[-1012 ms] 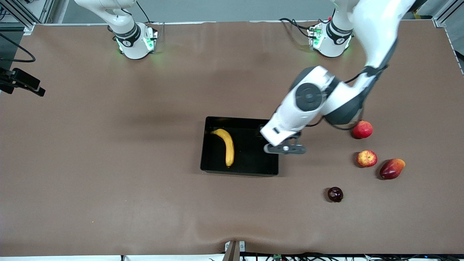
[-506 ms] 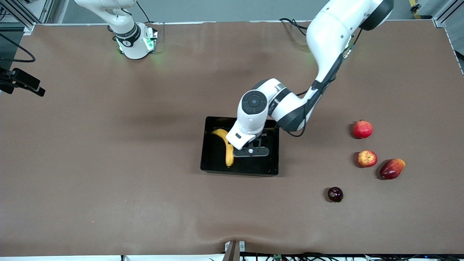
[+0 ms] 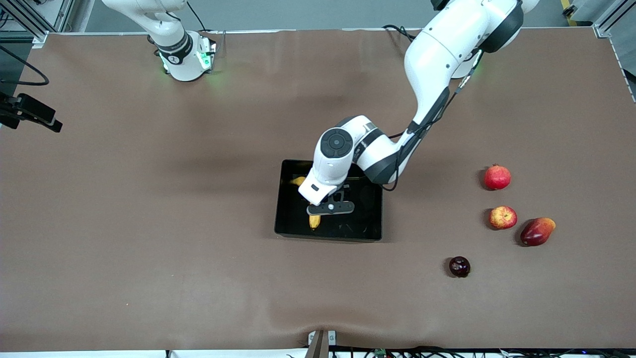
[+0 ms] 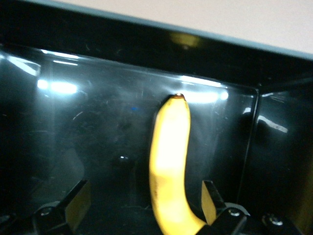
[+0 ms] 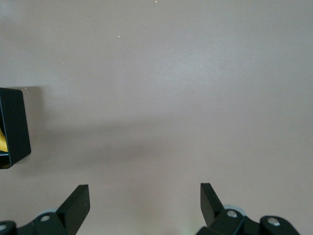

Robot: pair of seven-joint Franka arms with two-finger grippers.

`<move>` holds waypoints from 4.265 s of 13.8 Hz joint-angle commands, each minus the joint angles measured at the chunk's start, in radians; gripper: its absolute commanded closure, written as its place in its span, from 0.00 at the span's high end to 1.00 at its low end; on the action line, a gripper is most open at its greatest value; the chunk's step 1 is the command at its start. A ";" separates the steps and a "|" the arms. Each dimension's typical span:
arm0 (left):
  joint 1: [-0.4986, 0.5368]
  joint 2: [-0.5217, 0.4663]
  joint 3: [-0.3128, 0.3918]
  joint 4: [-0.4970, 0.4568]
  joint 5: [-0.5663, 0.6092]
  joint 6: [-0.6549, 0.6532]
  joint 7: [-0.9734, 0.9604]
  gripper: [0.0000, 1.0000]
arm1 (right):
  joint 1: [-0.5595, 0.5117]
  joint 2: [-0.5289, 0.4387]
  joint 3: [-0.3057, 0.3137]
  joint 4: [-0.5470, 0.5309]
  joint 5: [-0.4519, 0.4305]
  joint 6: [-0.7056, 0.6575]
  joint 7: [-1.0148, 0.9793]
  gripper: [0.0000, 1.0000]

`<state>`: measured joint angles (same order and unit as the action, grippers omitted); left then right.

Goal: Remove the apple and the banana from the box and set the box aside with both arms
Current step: 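Lower the left gripper and grasp the banana in the tray, then carry the banana to the fruits while the right gripper reaches the tray, then place the banana on the table while the right gripper grasps the tray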

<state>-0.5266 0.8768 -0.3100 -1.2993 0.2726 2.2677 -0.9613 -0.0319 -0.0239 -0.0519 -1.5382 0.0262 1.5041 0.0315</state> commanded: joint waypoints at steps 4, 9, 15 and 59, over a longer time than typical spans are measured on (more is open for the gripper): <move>-0.101 0.093 0.088 0.066 0.017 0.085 -0.051 0.99 | 0.000 0.010 0.009 0.012 0.008 -0.002 -0.008 1.00; -0.176 0.129 0.178 0.081 0.017 0.118 -0.056 0.90 | 0.007 0.021 0.009 0.012 0.001 0.001 -0.008 1.00; -0.196 0.152 0.183 0.078 0.027 0.118 -0.046 0.15 | 0.027 0.033 0.010 0.012 0.058 0.044 0.002 1.00; 0.577 -0.319 0.180 -0.411 -0.089 0.091 0.823 0.00 | 0.426 0.499 0.009 0.067 0.097 0.363 0.324 1.00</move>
<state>0.0184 0.5238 -0.1215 -1.7227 0.1574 2.3037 -0.1872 0.3759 0.4081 -0.0352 -1.5020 0.1207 1.8736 0.3430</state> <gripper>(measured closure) 0.608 0.000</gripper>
